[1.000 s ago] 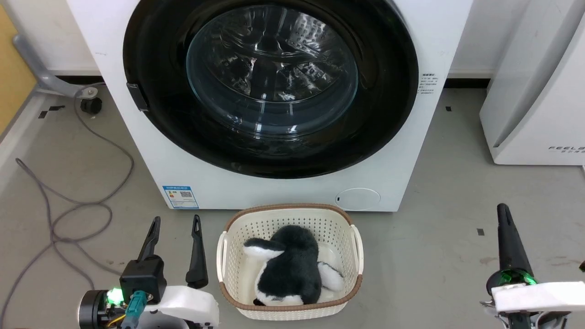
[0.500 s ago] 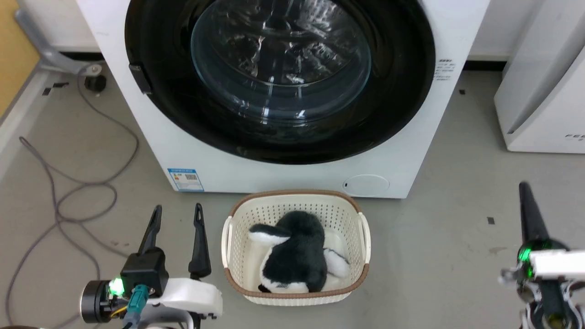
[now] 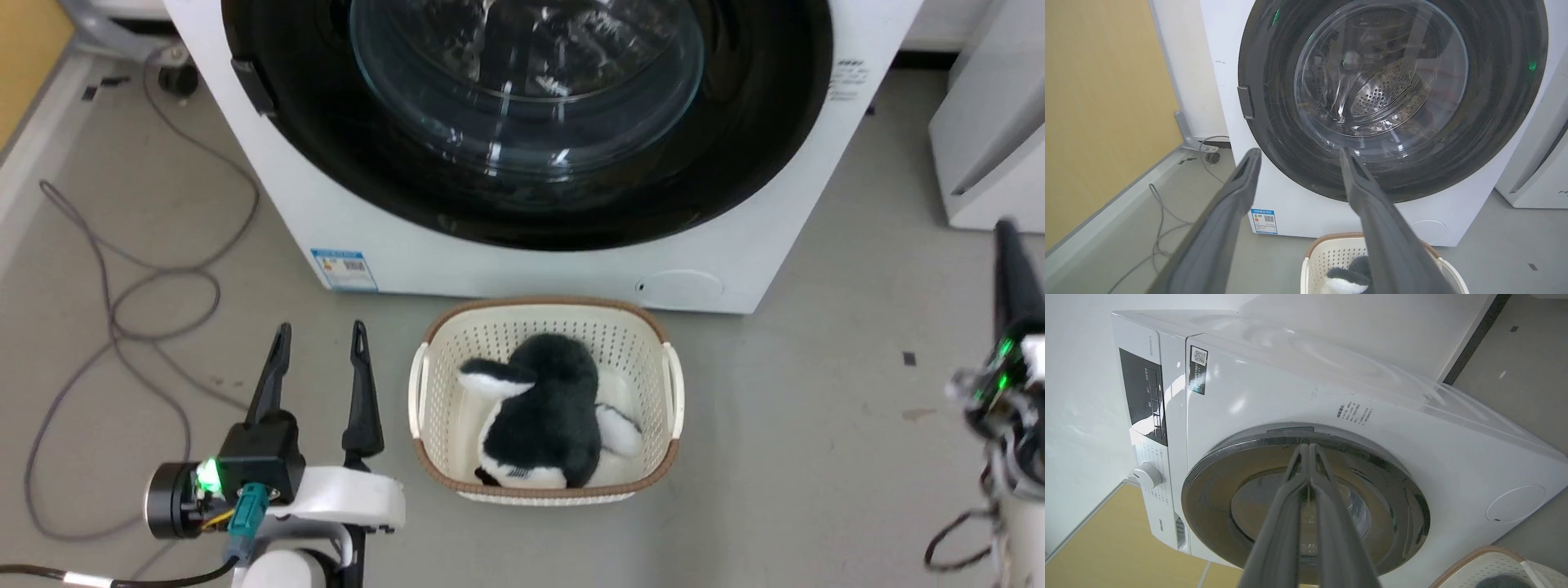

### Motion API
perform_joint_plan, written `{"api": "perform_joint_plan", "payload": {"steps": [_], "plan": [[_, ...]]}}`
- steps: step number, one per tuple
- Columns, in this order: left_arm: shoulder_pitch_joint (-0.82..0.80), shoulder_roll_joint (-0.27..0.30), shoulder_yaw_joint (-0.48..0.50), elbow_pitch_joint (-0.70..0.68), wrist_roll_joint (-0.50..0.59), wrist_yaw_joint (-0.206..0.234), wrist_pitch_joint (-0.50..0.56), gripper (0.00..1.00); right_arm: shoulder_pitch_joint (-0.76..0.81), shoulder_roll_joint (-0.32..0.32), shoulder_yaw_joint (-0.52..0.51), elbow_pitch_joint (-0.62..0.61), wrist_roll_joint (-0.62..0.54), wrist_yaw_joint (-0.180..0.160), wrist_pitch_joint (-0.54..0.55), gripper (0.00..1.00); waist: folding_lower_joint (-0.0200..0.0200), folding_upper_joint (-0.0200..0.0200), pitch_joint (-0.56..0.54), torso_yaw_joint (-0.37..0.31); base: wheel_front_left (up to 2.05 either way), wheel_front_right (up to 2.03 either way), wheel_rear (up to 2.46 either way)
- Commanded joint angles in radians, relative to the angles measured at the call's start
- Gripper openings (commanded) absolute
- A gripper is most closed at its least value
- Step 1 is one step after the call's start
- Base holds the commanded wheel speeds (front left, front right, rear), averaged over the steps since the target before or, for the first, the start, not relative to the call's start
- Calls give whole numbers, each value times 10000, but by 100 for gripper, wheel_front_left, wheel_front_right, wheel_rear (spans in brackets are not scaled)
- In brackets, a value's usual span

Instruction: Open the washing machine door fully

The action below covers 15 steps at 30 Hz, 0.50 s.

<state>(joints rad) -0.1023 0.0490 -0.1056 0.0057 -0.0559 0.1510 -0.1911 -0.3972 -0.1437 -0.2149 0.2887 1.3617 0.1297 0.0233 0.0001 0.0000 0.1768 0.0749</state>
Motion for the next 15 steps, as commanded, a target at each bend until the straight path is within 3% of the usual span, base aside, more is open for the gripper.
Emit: {"api": "perform_joint_plan", "payload": {"steps": [1, 15], "plan": [[-167, 11, -6, -35, -5, 49, -105, 100, -347, -116, -54, 116, 297, 8, 33, 0, -1, 0, 156, 73, 0, 0, 0], [-967, 11, -13, -192, 35, 141, -397, 100, -3734, -1236, 45, 1962, 1409, 9, 520, 0, -1, 0, 1372, 423, 0, 0, 0]]}}
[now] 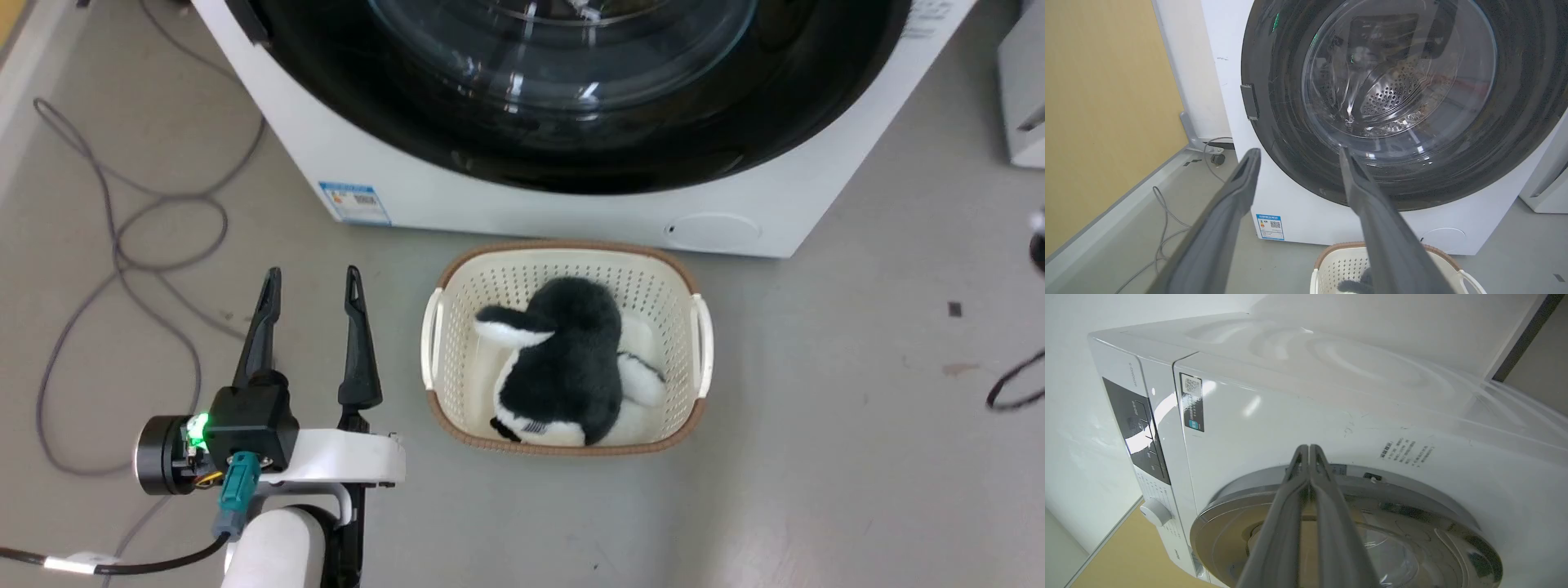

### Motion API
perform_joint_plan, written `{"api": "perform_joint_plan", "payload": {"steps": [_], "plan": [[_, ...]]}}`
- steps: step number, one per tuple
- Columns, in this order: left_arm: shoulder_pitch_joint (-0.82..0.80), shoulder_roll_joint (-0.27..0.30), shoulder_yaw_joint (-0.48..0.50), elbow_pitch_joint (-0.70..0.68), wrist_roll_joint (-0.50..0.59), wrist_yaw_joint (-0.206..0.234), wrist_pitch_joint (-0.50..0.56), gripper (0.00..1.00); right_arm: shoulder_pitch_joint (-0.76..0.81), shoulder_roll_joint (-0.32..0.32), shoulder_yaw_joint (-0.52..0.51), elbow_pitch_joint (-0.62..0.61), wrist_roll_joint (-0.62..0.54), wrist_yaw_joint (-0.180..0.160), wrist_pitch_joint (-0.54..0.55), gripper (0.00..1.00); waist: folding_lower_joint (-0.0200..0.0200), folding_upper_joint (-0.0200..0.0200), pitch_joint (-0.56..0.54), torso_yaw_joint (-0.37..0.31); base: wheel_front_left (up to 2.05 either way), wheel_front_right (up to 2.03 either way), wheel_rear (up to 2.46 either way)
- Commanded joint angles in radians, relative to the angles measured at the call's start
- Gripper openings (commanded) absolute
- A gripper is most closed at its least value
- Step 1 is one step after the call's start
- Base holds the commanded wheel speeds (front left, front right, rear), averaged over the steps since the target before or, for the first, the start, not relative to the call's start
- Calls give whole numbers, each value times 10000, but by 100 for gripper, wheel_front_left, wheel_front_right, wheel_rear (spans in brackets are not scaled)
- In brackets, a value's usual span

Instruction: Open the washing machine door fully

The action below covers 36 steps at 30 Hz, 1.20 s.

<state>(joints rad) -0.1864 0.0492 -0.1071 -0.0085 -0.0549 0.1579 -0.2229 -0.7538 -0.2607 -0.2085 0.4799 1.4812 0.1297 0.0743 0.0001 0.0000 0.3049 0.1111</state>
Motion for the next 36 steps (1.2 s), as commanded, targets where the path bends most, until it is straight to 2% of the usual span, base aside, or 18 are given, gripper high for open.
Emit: {"api": "perform_joint_plan", "payload": {"steps": [1, 15, 22, 28, 36], "plan": [[-157, 10, -13, -70, 25, 94, -100, 100, -381, -129, 43, 155, 264, 9, 69, 0, -1, 0, 162, 90, 0, 0, 0], [-718, 10, -208, -113, -136, 333, -389, 100, -3072, -913, 1183, 2200, 544, 10, 500, 0, -1, 0, 1150, 531, 0, 0, 0], [-799, 10, -299, -114, -236, 410, -389, 100, -3268, -1000, 1897, 2304, 127, 10, 1140, 0, -1, 0, 1300, 687, 0, 0, 0], [-788, 10, -368, -118, -268, 477, -389, 100, -3321, -1063, 2076, 2552, -18, 10, 1148, 0, -1, 0, 1317, 719, 0, 0, 0], [-876, 10, -397, -89, -279, 458, -389, 100, -3715, -1051, 2729, 2761, -213, 10, 1964, 0, -1, 0, 1404, 768, 0, 0, 0]]}}
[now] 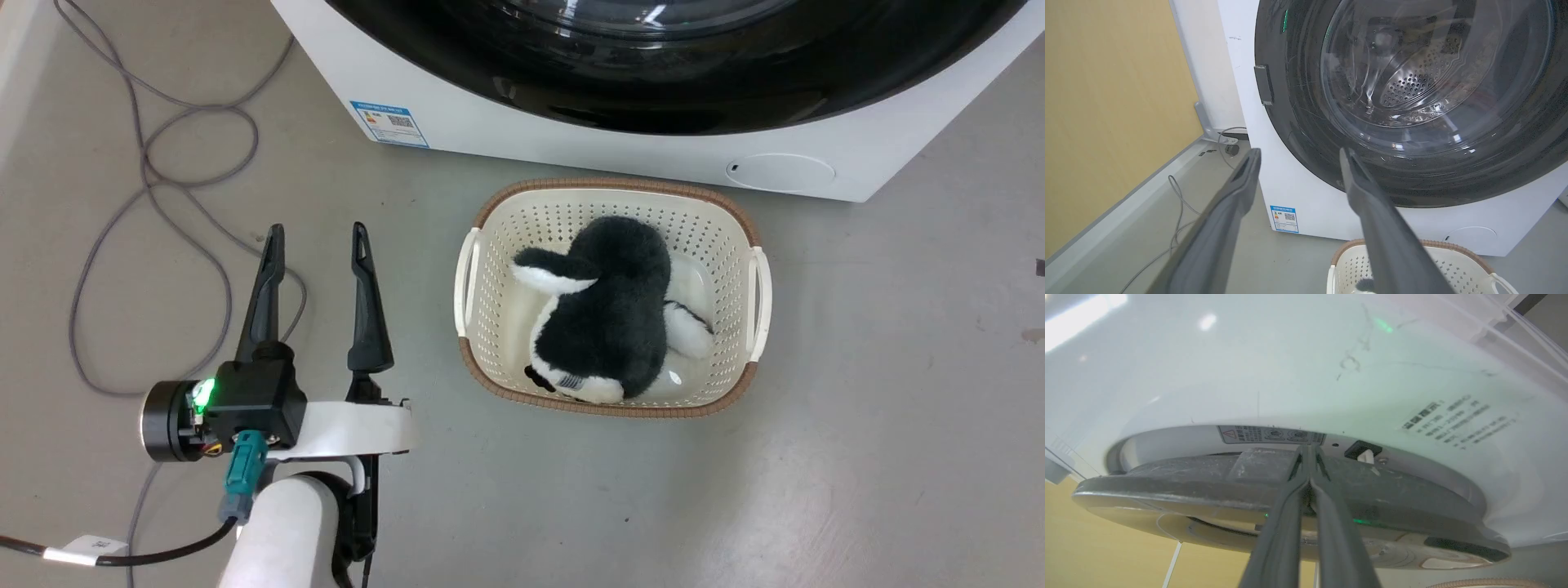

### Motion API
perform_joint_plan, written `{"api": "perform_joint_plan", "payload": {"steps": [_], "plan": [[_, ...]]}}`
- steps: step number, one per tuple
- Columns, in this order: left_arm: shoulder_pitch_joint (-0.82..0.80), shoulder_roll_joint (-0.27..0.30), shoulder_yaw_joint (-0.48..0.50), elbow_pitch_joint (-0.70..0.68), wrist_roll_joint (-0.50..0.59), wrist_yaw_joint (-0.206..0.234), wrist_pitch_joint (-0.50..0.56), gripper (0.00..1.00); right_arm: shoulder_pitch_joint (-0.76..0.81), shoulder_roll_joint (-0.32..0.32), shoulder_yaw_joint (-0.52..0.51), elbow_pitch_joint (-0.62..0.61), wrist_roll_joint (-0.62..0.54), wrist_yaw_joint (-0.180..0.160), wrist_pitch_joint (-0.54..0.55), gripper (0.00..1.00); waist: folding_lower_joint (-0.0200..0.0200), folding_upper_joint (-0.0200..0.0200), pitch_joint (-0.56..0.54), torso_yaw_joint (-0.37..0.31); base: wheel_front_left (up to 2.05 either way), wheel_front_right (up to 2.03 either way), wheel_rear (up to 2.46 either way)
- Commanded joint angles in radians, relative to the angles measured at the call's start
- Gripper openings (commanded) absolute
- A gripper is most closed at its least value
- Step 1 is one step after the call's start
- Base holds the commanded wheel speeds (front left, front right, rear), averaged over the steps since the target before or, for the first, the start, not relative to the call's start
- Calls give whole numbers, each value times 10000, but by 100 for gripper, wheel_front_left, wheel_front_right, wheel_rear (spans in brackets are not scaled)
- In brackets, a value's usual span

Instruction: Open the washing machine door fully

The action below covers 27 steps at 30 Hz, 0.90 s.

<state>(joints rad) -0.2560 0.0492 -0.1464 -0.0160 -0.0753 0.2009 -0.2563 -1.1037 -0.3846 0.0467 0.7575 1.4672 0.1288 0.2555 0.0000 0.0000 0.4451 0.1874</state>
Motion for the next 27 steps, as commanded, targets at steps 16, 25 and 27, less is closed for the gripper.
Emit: {"api": "perform_joint_plan", "payload": {"steps": [16, 25, 27], "plan": [[-96, 10, 28, 96, -70, -22, -55, 100, 242, 350, 442, -444, 590, 19, 1385, 0, 0, 0, -212, -70, 0, 0, 0], [-22, 10, 136, 221, -10, -134, -55, 100, 983, 488, 480, -933, 826, 19, 1607, 0, 0, 0, -562, -215, 0, 0, 0], [36, 10, 169, 238, 7, -147, -55, 100, 1218, 532, 459, -1047, 890, 19, 1610, 0, 0, 0, -685, -259, 0, 0, 0]]}}
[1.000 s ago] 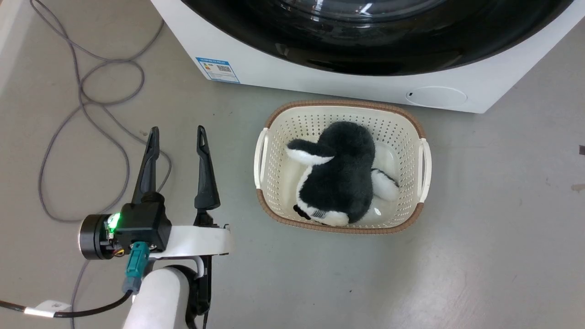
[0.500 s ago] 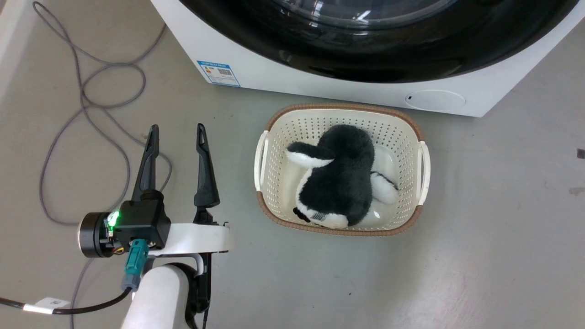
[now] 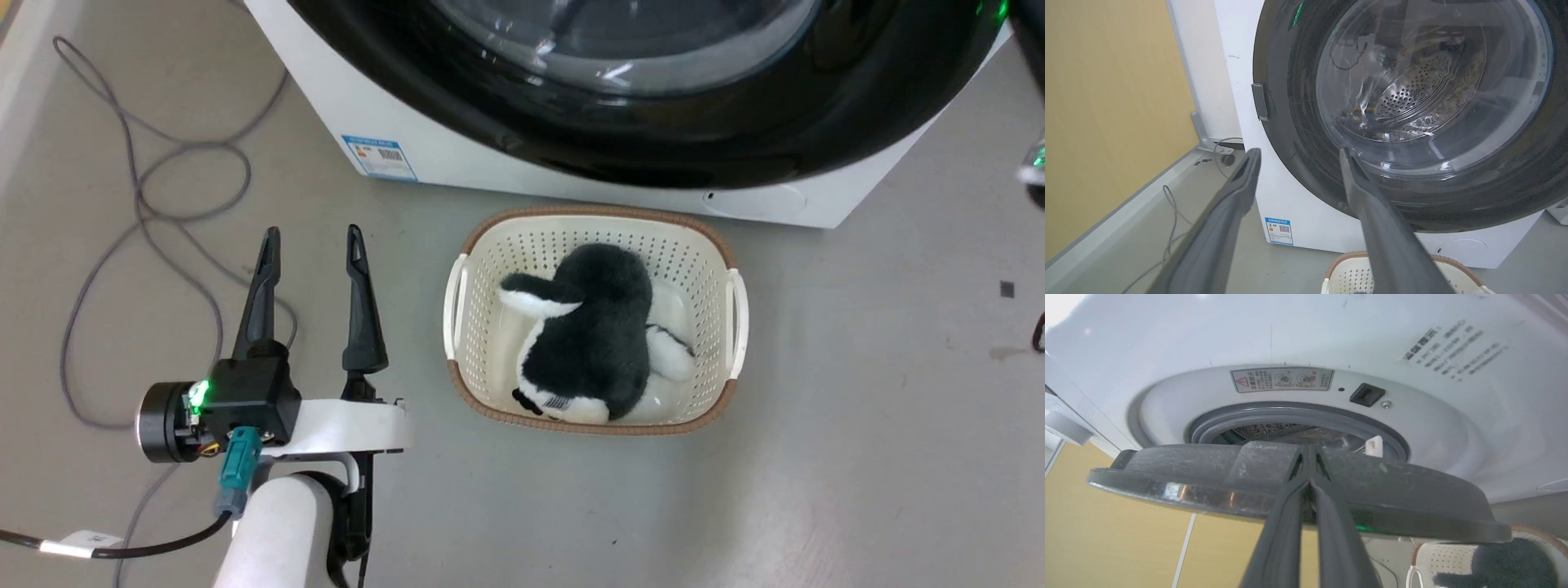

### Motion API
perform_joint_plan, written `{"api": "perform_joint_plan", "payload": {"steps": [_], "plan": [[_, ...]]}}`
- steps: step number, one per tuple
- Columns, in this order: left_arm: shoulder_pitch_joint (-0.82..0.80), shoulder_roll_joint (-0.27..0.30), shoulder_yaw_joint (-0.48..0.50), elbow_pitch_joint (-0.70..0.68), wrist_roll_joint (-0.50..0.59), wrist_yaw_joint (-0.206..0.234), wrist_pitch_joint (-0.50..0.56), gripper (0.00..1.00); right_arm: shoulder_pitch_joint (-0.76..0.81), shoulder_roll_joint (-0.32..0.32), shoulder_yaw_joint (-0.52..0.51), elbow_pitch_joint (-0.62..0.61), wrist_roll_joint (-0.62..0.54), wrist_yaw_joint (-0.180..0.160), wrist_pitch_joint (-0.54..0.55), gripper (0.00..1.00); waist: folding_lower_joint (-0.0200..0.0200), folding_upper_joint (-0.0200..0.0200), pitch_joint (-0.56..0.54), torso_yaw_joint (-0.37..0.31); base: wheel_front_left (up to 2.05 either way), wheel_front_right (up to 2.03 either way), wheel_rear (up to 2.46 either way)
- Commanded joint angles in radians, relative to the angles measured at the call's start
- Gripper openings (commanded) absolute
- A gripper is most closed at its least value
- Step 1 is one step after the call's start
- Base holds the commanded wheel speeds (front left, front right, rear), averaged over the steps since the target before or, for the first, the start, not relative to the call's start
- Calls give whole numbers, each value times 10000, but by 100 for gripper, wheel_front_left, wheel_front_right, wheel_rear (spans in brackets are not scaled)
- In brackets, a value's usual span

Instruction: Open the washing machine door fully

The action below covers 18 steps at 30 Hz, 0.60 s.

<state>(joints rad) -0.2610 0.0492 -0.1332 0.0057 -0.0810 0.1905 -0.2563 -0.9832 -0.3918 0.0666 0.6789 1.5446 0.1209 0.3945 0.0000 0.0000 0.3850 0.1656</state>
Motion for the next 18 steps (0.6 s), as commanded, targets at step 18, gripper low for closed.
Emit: {"api": "perform_joint_plan", "payload": {"steps": [18], "plan": [[495, 10, 178, 122, 169, -192, -55, 100, 1726, 1157, 430, -1322, 412, 98, 491, 0, 0, 0, -879, -333, 0, 0, 0]]}}
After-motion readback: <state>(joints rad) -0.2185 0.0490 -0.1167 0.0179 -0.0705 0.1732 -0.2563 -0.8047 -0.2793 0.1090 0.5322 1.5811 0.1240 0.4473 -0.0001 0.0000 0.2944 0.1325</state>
